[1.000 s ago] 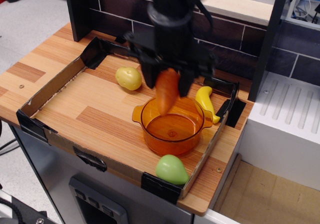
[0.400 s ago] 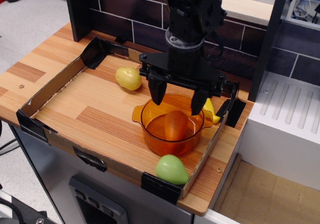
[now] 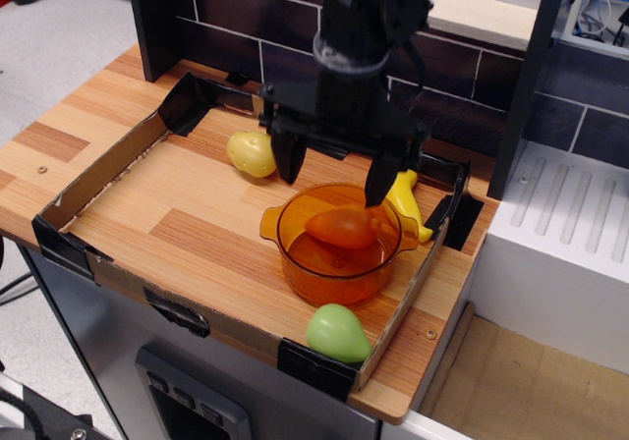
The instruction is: Put carrot in pot
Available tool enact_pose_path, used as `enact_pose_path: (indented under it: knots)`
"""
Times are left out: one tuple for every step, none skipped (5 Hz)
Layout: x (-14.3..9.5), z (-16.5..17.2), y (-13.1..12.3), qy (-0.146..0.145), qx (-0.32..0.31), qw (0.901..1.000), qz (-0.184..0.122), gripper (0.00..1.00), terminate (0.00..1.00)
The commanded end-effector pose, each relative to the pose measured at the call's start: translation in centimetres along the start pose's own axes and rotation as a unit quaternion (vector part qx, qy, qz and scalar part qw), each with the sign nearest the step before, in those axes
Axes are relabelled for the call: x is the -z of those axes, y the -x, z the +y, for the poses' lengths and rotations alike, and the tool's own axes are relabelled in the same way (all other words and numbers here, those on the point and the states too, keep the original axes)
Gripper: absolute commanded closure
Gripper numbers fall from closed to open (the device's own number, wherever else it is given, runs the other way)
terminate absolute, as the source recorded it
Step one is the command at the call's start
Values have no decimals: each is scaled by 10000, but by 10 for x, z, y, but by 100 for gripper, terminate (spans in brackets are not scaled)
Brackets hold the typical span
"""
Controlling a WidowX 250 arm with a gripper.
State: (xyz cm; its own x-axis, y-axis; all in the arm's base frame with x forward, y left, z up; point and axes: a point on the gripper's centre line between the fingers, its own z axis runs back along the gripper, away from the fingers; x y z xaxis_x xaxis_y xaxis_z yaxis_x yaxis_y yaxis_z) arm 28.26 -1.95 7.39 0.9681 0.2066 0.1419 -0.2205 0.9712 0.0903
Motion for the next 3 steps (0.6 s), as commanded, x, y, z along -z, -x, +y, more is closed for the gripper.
enact_pose_path:
  knots:
    - [-73,27,-34,397,-54,9978,-523,0,0]
    - [-73,27,-34,397,-54,9978,-523,0,0]
    - [-73,27,-34,397,-54,9978,-523,0,100]
